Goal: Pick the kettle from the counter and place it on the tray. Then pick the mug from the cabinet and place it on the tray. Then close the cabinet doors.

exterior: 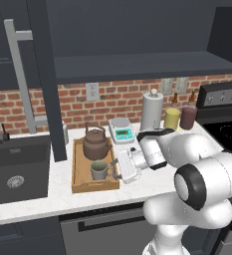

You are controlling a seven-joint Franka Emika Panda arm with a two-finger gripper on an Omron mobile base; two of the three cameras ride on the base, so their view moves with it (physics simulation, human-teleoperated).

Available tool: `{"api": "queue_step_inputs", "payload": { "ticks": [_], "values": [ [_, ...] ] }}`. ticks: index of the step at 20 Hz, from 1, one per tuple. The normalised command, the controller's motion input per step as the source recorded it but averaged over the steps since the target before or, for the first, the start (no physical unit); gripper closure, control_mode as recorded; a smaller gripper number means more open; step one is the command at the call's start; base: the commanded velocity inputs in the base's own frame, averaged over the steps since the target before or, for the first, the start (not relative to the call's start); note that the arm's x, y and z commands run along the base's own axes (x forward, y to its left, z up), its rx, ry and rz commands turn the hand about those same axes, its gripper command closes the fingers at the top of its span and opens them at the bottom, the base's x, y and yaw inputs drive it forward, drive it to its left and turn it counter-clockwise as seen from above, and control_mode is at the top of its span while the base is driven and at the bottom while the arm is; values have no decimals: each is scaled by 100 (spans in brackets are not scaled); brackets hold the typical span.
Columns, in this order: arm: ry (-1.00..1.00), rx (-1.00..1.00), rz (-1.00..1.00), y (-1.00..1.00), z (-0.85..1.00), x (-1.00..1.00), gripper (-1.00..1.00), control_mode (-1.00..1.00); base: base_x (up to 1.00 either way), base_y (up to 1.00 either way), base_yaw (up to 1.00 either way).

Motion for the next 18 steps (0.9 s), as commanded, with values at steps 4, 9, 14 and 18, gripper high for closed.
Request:
{"api": "queue_step_inputs", "payload": {
  "ticks": [4,9,14,18],
  "values": [
    [0,0,0,-14,38,-32,-100,-100,0,0,0],
    [0,0,0,-22,48,-40,-100,-100,0,0,0],
    [0,0,-3,-32,55,-51,-100,-100,0,0,0],
    [0,0,-7,-33,55,-49,-100,-100,0,0,0]
  ]
}}
